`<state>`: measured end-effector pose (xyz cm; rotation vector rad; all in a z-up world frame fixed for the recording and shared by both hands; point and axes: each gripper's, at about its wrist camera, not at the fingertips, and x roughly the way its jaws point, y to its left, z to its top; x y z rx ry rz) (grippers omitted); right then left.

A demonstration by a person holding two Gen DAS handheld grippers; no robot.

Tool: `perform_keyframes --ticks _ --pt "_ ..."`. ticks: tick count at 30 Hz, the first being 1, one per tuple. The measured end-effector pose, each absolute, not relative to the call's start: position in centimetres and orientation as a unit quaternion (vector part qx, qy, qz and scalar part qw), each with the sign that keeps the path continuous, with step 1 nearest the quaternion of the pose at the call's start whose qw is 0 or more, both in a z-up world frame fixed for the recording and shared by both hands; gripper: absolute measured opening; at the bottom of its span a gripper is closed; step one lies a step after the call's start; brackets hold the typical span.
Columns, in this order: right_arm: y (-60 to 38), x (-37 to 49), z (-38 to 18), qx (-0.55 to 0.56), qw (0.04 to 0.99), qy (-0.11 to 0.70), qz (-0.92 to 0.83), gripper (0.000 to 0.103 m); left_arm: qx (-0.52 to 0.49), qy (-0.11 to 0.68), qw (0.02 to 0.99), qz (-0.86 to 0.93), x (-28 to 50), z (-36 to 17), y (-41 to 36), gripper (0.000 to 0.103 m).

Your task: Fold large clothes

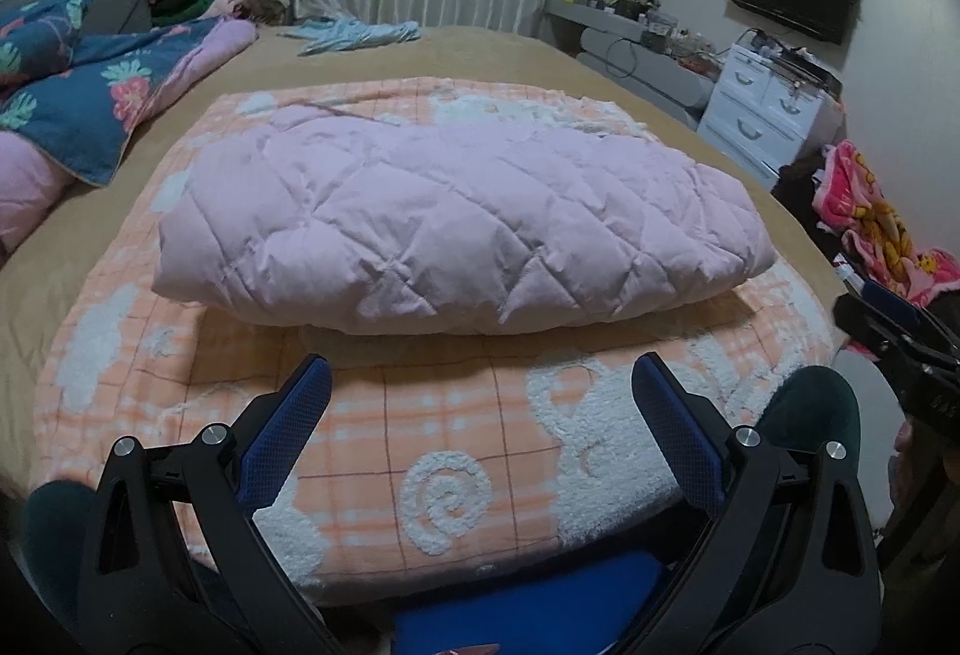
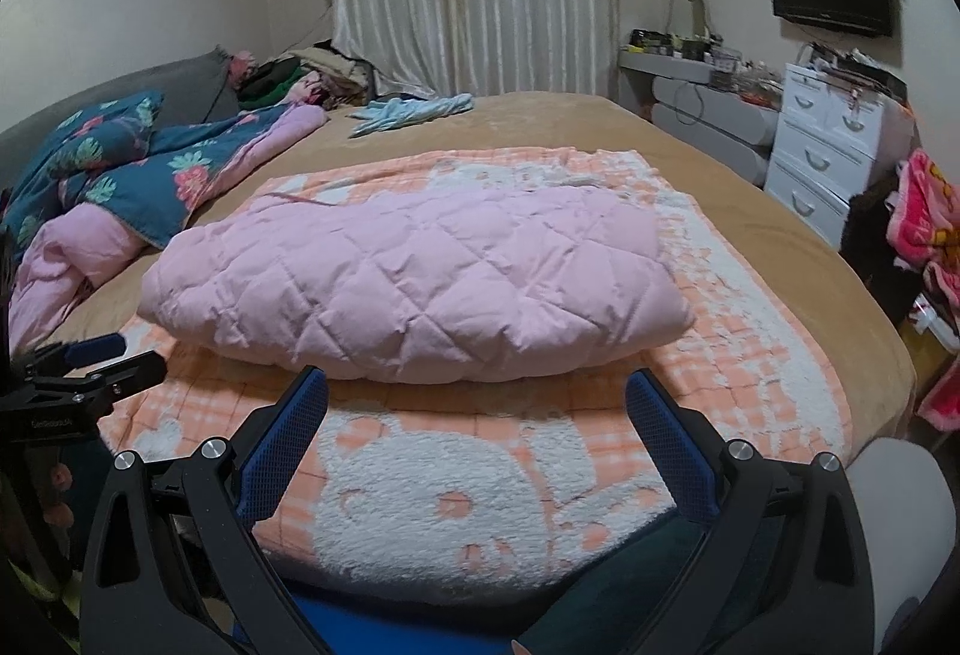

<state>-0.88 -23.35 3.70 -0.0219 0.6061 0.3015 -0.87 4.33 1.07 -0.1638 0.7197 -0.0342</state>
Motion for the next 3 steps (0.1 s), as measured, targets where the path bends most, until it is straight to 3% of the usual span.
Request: perform_keyframes --ticks 3 --pt "-24.73 -0.37 3.48 0.0 0.945 0.298 0.133 0.099 -0.092 0.355 0.93 -0.007 -0.49 0.88 4.95 0.094"
